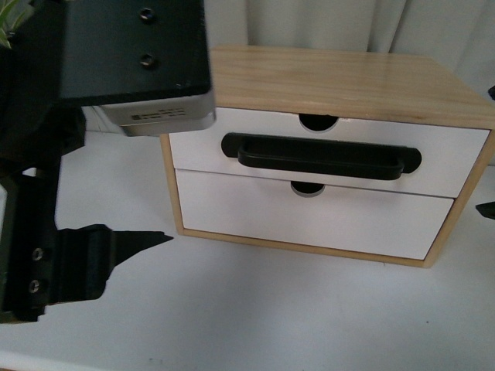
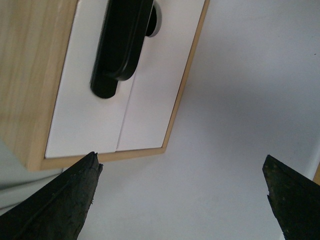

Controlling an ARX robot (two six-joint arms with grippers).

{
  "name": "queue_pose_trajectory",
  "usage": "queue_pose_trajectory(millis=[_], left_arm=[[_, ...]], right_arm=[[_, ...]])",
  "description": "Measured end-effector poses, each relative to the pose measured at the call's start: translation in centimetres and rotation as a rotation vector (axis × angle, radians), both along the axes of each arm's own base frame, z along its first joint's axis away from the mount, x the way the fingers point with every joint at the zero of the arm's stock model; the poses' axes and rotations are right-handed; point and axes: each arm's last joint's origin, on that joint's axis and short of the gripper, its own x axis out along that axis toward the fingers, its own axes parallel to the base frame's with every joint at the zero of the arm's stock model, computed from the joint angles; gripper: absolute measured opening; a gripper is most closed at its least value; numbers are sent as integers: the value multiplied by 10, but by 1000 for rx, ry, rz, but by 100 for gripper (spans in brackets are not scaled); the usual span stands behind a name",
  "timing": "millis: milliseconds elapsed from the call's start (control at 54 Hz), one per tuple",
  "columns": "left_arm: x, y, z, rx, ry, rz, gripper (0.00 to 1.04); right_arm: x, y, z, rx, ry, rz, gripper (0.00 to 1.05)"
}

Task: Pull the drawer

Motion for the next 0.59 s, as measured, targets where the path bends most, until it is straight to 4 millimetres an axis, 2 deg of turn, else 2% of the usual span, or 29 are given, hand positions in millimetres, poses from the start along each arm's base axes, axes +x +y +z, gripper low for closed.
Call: queue_pose_trajectory(millis=[296, 593], left_arm=[[24, -29, 0, 10, 21, -73, 99], [48, -47, -5, 33, 64, -103, 99]], right_arm=[[24, 7, -15, -42, 14, 52, 96], [44, 12, -30, -102, 21, 86, 96]])
